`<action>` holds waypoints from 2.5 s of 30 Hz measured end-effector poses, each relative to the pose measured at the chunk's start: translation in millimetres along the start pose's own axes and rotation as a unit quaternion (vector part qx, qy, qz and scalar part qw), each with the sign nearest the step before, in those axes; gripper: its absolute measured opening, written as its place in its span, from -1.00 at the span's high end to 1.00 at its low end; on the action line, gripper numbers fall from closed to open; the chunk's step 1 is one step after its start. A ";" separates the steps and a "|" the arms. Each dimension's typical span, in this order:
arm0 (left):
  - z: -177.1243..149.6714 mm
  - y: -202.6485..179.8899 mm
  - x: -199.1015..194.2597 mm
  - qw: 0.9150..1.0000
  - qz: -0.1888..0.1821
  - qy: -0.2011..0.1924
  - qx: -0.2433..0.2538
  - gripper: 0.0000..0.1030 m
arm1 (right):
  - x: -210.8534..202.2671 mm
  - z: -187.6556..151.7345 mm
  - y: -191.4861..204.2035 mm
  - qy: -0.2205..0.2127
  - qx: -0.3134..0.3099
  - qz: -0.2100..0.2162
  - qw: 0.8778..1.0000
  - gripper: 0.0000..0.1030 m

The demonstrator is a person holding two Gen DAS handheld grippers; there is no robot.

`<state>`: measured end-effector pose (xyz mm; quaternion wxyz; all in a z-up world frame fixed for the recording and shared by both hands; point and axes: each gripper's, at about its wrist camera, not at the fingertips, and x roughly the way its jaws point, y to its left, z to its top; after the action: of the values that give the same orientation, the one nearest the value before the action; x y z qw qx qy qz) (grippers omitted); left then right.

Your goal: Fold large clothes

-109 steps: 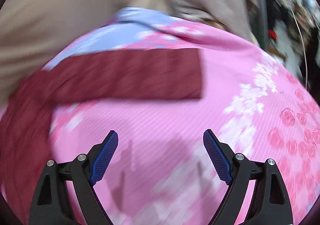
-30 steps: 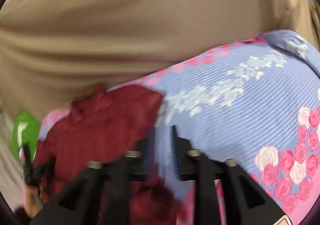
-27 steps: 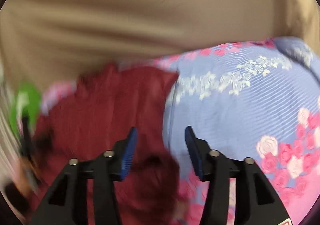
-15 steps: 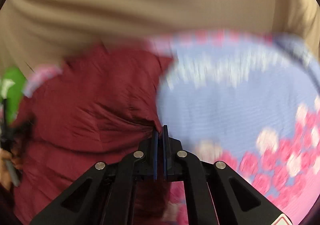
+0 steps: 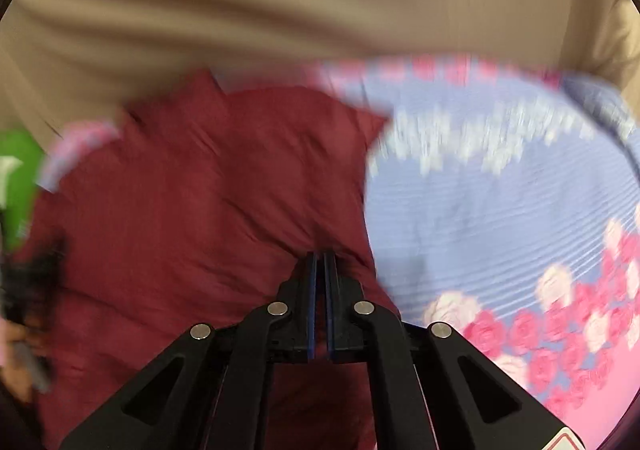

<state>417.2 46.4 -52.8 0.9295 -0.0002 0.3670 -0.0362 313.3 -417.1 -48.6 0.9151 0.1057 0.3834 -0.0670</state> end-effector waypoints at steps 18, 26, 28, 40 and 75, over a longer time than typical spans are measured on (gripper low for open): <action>-56.4 346.4 -98.2 0.932 0.123 -0.011 -0.342 -0.43 | -110.5 -108.7 50.9 -0.004 -0.059 0.079 0.995 0.82; -83.0 422.8 -86.8 0.891 0.103 0.001 -0.441 0.29 | -98.4 -153.9 69.1 0.022 -0.083 0.062 0.994 0.72; -68.9 414.7 -85.3 0.899 0.091 0.003 -0.427 0.93 | -96.8 -154.6 66.4 0.024 -0.070 0.065 0.995 0.72; 75.2 41.8 -218.9 0.980 -0.092 -0.174 -0.031 0.96 | -92.7 -154.9 68.3 0.016 -0.048 0.072 0.996 0.63; -15.5 84.7 -44.0 0.970 -0.099 0.046 -0.216 0.95 | -121.1 8.1 100.2 -0.150 -0.053 0.152 0.975 0.96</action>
<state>380.2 134.2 -36.3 0.8814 -0.2358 0.4065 -0.0479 254.9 -317.0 57.9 0.9659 0.1029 0.2242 0.0783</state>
